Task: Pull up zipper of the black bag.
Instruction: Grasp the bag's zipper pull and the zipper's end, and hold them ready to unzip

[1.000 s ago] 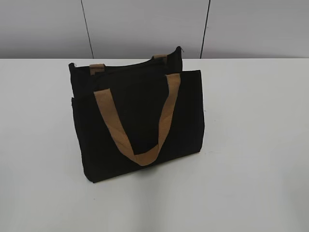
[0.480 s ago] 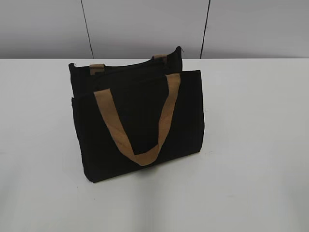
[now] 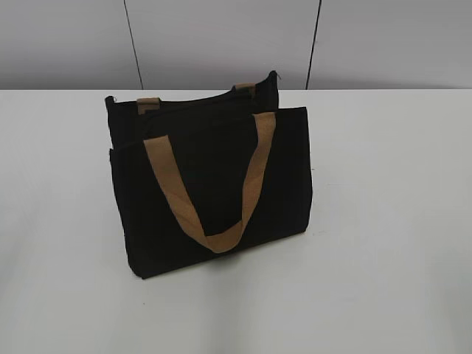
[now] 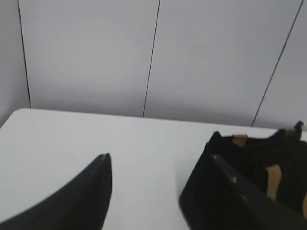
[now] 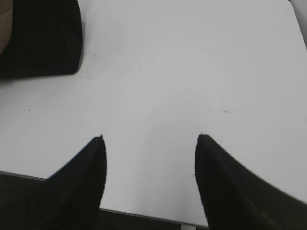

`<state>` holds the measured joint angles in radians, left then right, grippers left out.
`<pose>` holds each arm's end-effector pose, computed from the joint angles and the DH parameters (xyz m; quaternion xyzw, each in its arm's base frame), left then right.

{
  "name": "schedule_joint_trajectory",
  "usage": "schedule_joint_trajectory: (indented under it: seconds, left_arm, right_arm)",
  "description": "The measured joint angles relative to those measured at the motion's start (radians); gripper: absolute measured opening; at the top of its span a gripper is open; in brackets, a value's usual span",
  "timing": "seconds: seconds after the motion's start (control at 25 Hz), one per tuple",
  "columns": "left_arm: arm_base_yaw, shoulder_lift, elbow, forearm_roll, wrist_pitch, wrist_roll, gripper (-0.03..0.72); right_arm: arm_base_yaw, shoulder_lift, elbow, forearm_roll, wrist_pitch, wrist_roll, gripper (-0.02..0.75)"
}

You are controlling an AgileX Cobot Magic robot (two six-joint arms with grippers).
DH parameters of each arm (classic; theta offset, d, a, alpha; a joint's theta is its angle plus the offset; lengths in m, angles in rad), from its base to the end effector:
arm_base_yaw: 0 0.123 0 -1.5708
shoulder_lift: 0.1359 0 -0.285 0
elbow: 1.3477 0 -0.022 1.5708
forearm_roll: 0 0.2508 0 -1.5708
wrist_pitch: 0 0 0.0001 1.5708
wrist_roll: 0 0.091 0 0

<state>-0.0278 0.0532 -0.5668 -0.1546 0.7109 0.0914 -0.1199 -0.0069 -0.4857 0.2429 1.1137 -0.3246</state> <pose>0.0043 -0.0093 0.3270 0.0343 0.7420 -0.0554 0.6672 -0.0055 0.0205 0.2711 -0.0955 0.8569 0.0095 0.5064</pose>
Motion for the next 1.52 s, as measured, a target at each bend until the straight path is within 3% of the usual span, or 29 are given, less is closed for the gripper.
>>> schedule_joint_trajectory:
  seconds: [0.36, 0.68, 0.88, 1.12, 1.52]
  left_arm:
    - [0.0, 0.425, 0.008, -0.003, -0.482, 0.05, 0.447]
    - [-0.009, 0.833, 0.169, 0.008, -1.174, 0.047, 0.423]
    - [-0.021, 1.102, 0.231, 0.24, -1.487, -0.054, 0.419]
    - [-0.025, 1.399, 0.285, 0.357, -1.772, -0.075, 0.419]
    - [-0.025, 1.684, 0.306, 0.841, -1.844, -0.109, 0.419]
  right_arm:
    - [0.0, 0.0, 0.0, 0.0, 0.0, 0.0, 0.456]
    - [0.0, 0.0, 0.0, 0.0, -0.001, 0.0, 0.456]
    - [0.0, 0.0, 0.0, 0.0, 0.0, 0.0, 0.456]
    - [0.0, 0.0, 0.0, 0.0, -0.001, 0.0, 0.456]
    - [0.0, 0.0, 0.0, 0.0, 0.0, 0.0, 0.456]
